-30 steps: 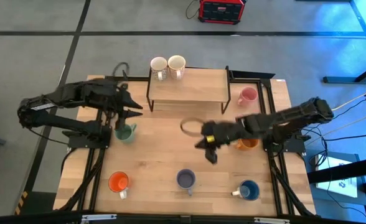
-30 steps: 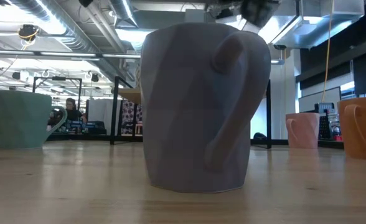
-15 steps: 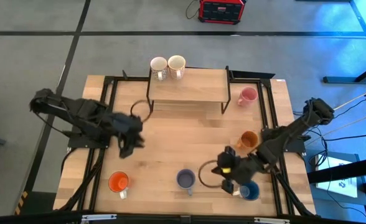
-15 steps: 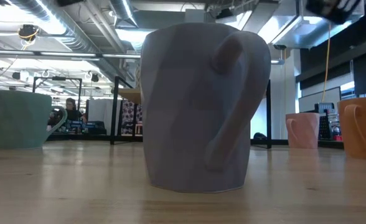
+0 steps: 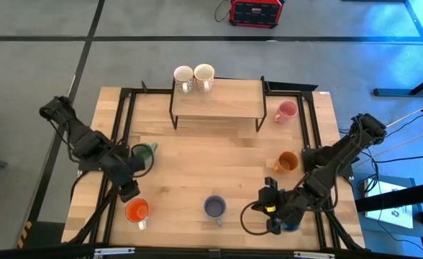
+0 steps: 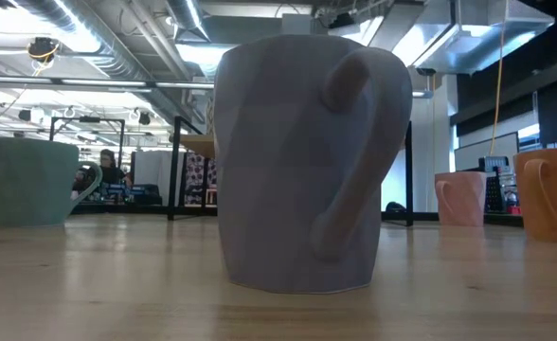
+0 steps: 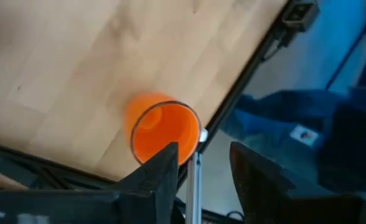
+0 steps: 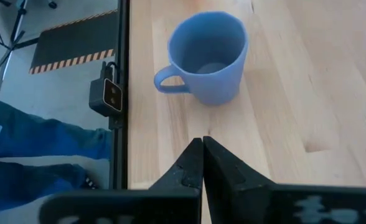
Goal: Place coffee mugs
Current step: Put the orange mug on the shelf
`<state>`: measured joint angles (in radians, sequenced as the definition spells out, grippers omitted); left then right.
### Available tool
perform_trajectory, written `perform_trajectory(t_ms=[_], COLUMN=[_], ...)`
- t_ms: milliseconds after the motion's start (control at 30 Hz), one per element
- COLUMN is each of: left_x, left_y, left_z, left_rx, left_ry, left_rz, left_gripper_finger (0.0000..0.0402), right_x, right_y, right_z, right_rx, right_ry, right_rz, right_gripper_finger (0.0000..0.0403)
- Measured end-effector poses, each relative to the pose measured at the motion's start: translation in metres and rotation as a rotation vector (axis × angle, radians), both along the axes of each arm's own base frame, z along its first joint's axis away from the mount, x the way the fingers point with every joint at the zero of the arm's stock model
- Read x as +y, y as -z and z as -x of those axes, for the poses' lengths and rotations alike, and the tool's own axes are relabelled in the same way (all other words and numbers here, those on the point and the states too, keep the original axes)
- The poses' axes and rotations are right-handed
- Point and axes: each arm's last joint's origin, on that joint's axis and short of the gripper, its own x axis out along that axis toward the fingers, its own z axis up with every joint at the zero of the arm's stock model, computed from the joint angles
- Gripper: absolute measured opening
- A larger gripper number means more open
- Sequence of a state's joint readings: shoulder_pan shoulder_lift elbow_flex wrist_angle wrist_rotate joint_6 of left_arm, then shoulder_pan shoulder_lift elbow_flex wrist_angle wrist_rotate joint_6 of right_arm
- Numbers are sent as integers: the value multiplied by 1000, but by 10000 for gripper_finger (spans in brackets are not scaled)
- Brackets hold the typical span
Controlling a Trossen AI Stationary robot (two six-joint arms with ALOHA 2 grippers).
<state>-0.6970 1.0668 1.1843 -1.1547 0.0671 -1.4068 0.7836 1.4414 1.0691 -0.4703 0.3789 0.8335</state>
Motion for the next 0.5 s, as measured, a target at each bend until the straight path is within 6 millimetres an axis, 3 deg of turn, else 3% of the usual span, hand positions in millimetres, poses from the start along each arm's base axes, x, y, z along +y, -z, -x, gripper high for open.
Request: perform_trajectory(t_ms=[200,500], left_x=[-14,-53], left_y=[6,36], left_z=[5,5], left_rx=[36,75], left_ry=[-63,112], left_rz=[-40,-289], left_gripper_finger=[171,170], right_x=[9,13], right_y=[0,1], right_z=[9,14], right_rx=[-12,-28], right_ry=[-22,-2], right_rz=[15,31], right_gripper_finger=[0,1])
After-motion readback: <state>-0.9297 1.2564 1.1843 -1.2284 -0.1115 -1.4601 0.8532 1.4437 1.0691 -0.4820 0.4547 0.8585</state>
